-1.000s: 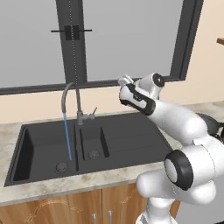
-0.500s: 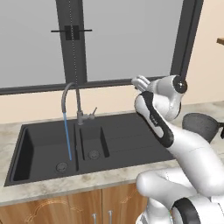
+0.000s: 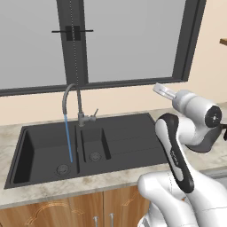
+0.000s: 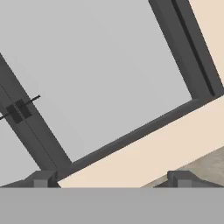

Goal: Turn on the sink faucet and place the jug under the water for a few seconds to fill it up.

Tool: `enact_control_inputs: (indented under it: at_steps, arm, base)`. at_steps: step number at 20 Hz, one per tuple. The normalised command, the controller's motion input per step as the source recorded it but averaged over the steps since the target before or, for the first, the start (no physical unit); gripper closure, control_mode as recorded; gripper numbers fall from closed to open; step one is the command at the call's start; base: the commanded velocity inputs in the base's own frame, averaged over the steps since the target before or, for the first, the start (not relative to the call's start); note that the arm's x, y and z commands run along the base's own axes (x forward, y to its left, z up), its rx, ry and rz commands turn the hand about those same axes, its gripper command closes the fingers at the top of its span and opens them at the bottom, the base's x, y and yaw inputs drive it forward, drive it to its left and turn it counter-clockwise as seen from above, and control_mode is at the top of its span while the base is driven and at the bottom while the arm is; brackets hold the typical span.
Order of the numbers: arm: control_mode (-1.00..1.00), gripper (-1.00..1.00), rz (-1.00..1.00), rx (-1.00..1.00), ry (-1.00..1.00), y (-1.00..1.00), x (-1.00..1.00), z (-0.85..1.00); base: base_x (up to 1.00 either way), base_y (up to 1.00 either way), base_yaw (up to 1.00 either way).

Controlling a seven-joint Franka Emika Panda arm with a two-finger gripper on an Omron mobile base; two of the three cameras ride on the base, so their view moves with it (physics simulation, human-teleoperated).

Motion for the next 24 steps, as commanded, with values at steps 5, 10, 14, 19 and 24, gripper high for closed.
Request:
enact_control_inputs:
  at_steps: [5,10,14,19,24]
  arm:
    - [-1.0,-1.0,0.0,-0.23,-0.05,-0.79,-0.5,0.99]
    - [-1.0,-1.0,0.0,-0.13,-0.04,-0.93,-0.52,0.27]
    - [-1.0,-1.0,0.0,-0.08,0.0,-1.0,-0.58,-0.16]
    - [-1.0,-1.0,0.03,-0.09,0.0,-1.0,-0.54,-0.41]
    - [-1.0,-1.0,0.08,-0.11,0.0,-0.86,-0.15,-0.62]
  base:
    - [0.0,0.0,0.0]
    - [0.0,0.0,0.0]
    - [0.0,0.0,0.0]
    - [0.0,0.0,0.0]
    - [0.0,0.0,0.0]
